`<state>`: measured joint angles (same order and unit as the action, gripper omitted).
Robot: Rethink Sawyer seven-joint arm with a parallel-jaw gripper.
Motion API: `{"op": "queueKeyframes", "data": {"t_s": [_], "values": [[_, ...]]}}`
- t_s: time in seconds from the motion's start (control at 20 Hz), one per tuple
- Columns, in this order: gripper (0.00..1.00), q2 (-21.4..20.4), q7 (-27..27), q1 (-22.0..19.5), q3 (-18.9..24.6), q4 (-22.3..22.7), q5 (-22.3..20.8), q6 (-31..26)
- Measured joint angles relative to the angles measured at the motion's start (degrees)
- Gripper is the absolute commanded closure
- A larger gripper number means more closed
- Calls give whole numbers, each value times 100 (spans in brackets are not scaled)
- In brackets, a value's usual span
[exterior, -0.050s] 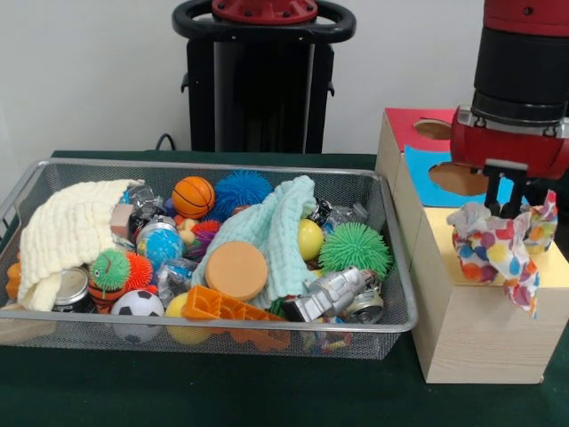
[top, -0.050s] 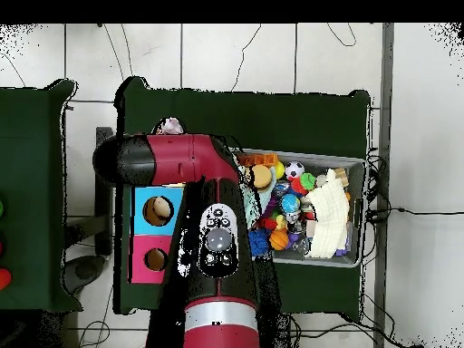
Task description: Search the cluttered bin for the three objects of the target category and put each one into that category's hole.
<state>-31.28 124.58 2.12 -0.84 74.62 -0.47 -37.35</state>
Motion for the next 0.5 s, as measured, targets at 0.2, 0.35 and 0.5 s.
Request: {"op": "queueKeyframes", "data": {"t_s": [0.2,0.35,0.5], "values": [[100,119,0,0,0,-32,0,152],[100,176,0,1,-7,-35,1,259],[100,232,0,0,-33,-39,-5,311]]}}
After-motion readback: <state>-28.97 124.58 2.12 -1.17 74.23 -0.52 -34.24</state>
